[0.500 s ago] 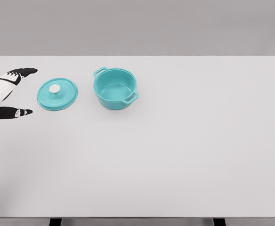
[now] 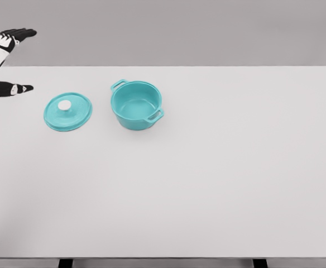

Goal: Cover the pot with left arm

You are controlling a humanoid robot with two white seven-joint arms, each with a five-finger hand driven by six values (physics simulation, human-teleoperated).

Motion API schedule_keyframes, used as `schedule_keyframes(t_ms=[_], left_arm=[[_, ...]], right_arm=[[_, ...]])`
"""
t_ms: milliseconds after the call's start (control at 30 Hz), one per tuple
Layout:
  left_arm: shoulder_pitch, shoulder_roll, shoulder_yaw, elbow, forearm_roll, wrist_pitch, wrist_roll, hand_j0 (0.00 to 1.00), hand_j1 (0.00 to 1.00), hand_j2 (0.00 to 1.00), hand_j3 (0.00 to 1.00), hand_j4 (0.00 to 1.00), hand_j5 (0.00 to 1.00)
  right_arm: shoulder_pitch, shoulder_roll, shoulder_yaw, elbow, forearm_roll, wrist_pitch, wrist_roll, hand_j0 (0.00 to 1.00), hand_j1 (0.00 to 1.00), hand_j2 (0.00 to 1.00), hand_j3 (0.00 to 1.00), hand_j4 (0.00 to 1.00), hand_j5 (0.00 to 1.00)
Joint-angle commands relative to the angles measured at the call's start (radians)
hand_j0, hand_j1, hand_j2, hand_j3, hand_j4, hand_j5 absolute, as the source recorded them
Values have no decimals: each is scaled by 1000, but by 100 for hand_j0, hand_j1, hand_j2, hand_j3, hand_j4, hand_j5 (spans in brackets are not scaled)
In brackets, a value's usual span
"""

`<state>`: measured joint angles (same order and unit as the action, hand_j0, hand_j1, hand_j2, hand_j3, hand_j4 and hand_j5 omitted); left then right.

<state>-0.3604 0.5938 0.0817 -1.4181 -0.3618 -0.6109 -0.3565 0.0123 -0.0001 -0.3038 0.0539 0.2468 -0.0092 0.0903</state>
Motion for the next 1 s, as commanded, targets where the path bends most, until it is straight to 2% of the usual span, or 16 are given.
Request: schedule_keyframes(t_ms=[0,33,67,133,167,200,333,433,533,633,667,800,967], left_arm=[[-11,0,-86,67,-2,0,-151,100,100,100,100,100,100],[-46,1,-131,82,-5,0,-254,100,100,100,100,100,100],[-65,3,-146,91,-25,0,-254,100,100,100,100,100,100],[-107,1,-157,96,-225,0,-254,100,100,100,100,100,100],[-112,1,-155,96,-275,0,-254,100,100,100,100,100,100],[-117,3,-154,97,-287,0,-254,100,100,100,100,100,100],[-124,12,-158,59,-299,0,-254,100,100,100,100,100,100],[-158,11,-172,48,-302,0,-254,100,100,100,100,100,100],[-226,8,-243,90,-296,0,-254,100,100,100,100,100,100],[-276,3,-287,148,-295,0,-254,91,91,91,91,91,91],[-279,3,-296,154,-293,0,-254,86,86,86,86,86,86],[-270,3,-301,156,-292,0,-254,87,87,87,87,87,87],[-269,14,-359,188,-190,0,-254,88,88,88,88,88,88]], right_arm=[[0,0,0,0,0,0,0,100,100,100,100,100,100],[0,0,0,0,0,0,0,100,100,100,100,100,100],[0,0,0,0,0,0,0,100,100,100,100,100,100],[0,0,0,0,0,0,0,100,100,100,100,100,100],[0,0,0,0,0,0,0,100,100,100,100,100,100],[0,0,0,0,0,0,0,100,100,100,100,100,100],[0,0,0,0,0,0,0,100,100,100,100,100,100],[0,0,0,0,0,0,0,100,100,100,100,100,100],[0,0,0,1,0,0,0,100,100,100,100,100,100],[0,0,0,1,0,0,0,100,100,100,100,100,100],[0,0,0,1,0,0,0,100,100,100,100,100,100],[0,0,0,0,0,0,0,100,100,100,100,100,100],[0,0,0,0,0,0,0,100,100,100,100,100,100]])
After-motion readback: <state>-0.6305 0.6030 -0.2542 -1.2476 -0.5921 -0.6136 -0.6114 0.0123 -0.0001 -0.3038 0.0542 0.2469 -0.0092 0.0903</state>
